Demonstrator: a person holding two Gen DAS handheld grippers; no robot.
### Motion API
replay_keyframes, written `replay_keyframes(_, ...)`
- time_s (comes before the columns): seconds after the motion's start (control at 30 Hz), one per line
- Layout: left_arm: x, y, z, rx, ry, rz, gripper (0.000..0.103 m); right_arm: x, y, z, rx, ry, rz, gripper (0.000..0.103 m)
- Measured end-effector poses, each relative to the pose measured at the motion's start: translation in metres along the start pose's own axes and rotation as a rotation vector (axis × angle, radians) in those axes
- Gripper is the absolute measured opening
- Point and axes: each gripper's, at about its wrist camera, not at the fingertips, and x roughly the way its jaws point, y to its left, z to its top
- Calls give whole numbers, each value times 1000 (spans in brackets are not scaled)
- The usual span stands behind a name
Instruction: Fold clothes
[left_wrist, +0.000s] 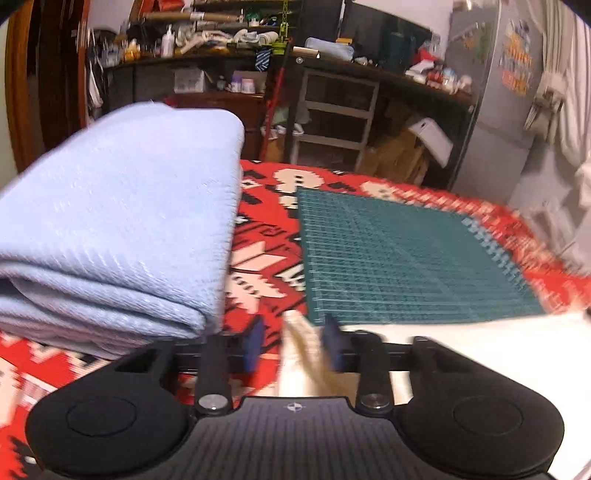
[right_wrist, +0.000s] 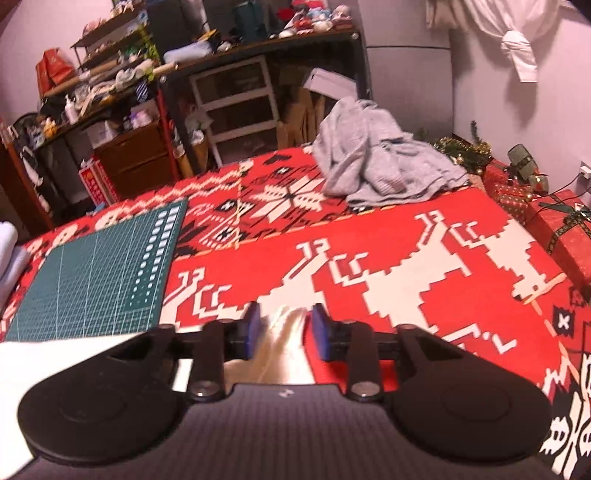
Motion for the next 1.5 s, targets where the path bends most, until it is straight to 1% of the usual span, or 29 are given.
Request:
replay_keyframes(0.03,-2,-1,0,4,-8,7,12,-2,3,-1,-14,-6,-6,9)
replay_keyframes(0.13,-7,-2,-3,27,-28,33,12,-7,6,-3,-44,-36,-22,8)
replay_keyframes(0.23,-5,0,-6,44,-30,61,12,-5,1,-2,-48,-33,-19,8)
replay_keyframes(0.3,-6,-2,-4,62,-33,76,13,-2,-4,-1,-28,-25,-4,10)
replay_keyframes(0.33,-7,-4,-3,72,-35,83,17,-3,-9,0,-3,-32,-11,14)
replay_keyframes(0.37,-9,-5,-1,81,-36,90,19,-6,-14,1,27,-42,-21,22)
replay_keyframes(0.4,-12,-6,0,88,-43,101,22,-8,-19,2,57,-51,-31,22)
replay_keyframes(0.43,-17,-8,1,93,-56,105,22,-10,-25,3,86,-61,-42,22)
replay_keyframes(0.5,-28,-11,2,103,-84,99,23,-21,-34,3,122,-80,-38,17)
replay_keyframes(0.53,-34,-14,1,106,-91,93,24,-27,-38,3,139,-90,-34,10)
replay_keyframes(0.57,-40,-17,0,108,-94,84,24,-33,-39,2,138,-97,-29,8)
replay_keyframes(0.63,-51,-24,-2,113,-101,67,26,-46,-35,-3,104,-110,-16,8)
replay_keyframes(0.7,-57,-34,-10,109,-81,15,26,-59,-26,-11,67,-115,16,8)
replay_keyframes(0.77,-62,-43,-20,102,-54,-45,26,-69,-15,-22,38,-100,54,8)
replay_keyframes(0.83,-66,-54,-31,109,-33,-71,26,-78,0,-35,-11,-81,79,9)
replay_keyframes(0.9,-69,-60,-44,112,-11,-84,26,-83,12,-49,-60,-58,79,9)
replay_keyframes(0.97,-73,-63,-56,118,7,-79,26,-87,21,-63,-104,-37,74,9)
replay_keyframes(1.07,-81,-60,-69,132,15,-56,27,-96,19,-82,-145,-29,46,10)
replay_keyframes(1.1,-85,-58,-73,134,15,-51,27,-101,16,-89,-158,-39,41,10)
replay_keyframes(1.2,-95,-53,-84,140,15,-37,33,-118,9,-106,-207,-64,12,12)
replay_keyframes(1.23,-99,-51,-88,142,15,-32,34,-124,5,-111,-213,-71,12,12)
replay_keyframes(1.3,-106,-47,-96,146,15,-23,35,-133,-2,-118,-180,-73,27,11)
replay_keyframes(1.33,-109,-44,-98,141,16,-20,38,-137,-3,-122,-175,-70,28,11)
replay_keyframes(1.4,-114,-38,-103,124,12,-27,39,-145,-4,-131,-189,-74,21,10)
replay_keyframes(1.43,-116,-35,-105,124,11,-28,41,-148,-3,-134,-201,-79,17,10)
replay_keyframes(1.5,-121,-31,-109,127,9,-32,41,-153,-2,-138,-214,-82,12,10)
